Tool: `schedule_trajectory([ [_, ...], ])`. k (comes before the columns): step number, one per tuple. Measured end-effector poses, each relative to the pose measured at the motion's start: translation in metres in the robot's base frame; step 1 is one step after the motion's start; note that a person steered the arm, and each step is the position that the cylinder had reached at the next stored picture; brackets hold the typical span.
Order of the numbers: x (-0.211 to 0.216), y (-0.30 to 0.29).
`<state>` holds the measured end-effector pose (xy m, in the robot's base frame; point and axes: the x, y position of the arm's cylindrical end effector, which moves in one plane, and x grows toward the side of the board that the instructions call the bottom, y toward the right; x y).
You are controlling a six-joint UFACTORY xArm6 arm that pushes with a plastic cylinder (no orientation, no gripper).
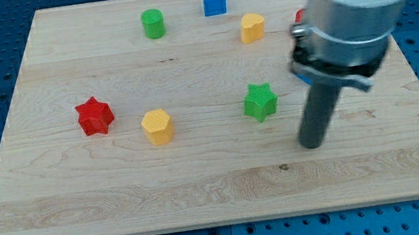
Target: Push the yellow hexagon to the center
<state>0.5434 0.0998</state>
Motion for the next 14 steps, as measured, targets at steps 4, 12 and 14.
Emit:
schedule_trajectory([
  [4, 0.005, -0.150],
  [12, -0.124, -0.186],
  [14, -0.145, -0.183],
])
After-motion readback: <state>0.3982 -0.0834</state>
